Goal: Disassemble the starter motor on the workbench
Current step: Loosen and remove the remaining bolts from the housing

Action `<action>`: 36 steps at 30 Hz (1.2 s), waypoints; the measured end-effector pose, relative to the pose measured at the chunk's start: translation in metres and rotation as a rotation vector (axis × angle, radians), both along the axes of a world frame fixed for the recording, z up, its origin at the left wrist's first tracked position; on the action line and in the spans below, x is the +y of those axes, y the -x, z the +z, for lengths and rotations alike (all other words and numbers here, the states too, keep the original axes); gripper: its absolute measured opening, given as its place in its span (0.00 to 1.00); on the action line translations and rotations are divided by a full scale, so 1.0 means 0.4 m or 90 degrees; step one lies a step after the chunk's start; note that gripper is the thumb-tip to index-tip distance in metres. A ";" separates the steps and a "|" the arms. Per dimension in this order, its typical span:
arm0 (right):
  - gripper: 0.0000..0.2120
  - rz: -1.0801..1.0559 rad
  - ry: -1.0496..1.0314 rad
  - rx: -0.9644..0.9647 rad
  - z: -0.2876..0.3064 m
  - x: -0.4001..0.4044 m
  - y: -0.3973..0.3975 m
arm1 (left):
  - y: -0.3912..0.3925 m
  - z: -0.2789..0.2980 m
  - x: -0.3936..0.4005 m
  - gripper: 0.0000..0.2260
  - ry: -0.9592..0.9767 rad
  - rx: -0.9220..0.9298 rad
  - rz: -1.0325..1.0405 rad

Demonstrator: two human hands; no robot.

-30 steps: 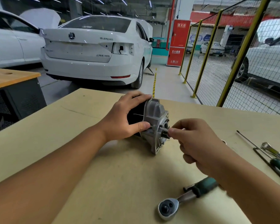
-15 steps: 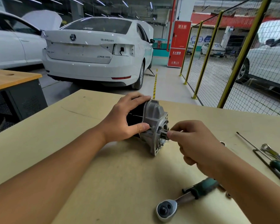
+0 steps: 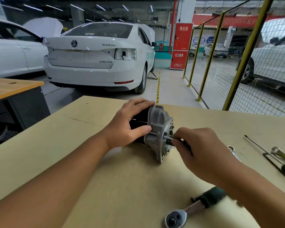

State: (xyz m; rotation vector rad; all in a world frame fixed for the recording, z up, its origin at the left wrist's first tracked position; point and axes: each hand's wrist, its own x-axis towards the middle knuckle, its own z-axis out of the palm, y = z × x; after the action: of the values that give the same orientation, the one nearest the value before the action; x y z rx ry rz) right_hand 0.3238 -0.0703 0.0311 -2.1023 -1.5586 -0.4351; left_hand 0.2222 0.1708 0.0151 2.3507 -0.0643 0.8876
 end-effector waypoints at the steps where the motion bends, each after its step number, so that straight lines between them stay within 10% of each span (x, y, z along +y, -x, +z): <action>1: 0.08 0.000 -0.005 0.002 0.000 0.000 -0.001 | 0.000 0.000 0.000 0.30 -0.001 0.000 0.000; 4: 0.10 -0.040 -0.037 0.147 0.001 0.014 0.001 | -0.002 -0.001 0.000 0.31 -0.002 0.000 0.000; 8: 0.08 -0.080 -0.118 0.832 0.009 0.031 0.001 | -0.004 -0.003 0.004 0.32 -0.006 0.000 -0.001; 11: 0.06 -0.060 -0.097 1.006 0.026 0.025 0.011 | -0.003 0.000 0.006 0.32 -0.003 0.001 -0.006; 17: 0.07 -0.080 -0.095 0.806 0.014 0.029 0.010 | -0.004 -0.001 0.003 0.32 -0.005 -0.009 0.000; 22: 0.11 -0.062 -0.050 0.237 0.003 0.022 0.002 | -0.004 -0.003 0.002 0.32 -0.007 -0.008 -0.002; 28: 0.09 0.024 -0.054 -0.016 -0.013 0.006 -0.001 | -0.004 -0.003 0.002 0.32 -0.006 -0.015 -0.009; 33: 0.09 0.010 -0.044 -0.016 -0.014 0.005 0.010 | -0.002 -0.001 0.001 0.33 -0.004 -0.011 -0.008; 36: 0.09 -0.056 -0.122 0.473 -0.007 0.021 0.008 | -0.002 0.000 0.002 0.33 -0.003 -0.009 -0.006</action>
State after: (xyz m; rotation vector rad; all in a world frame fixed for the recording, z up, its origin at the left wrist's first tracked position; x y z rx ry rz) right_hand 0.3207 -0.0619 0.0283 -1.8698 -0.9516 0.1642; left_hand 0.2230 0.1715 0.0150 2.3467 -0.0829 0.9005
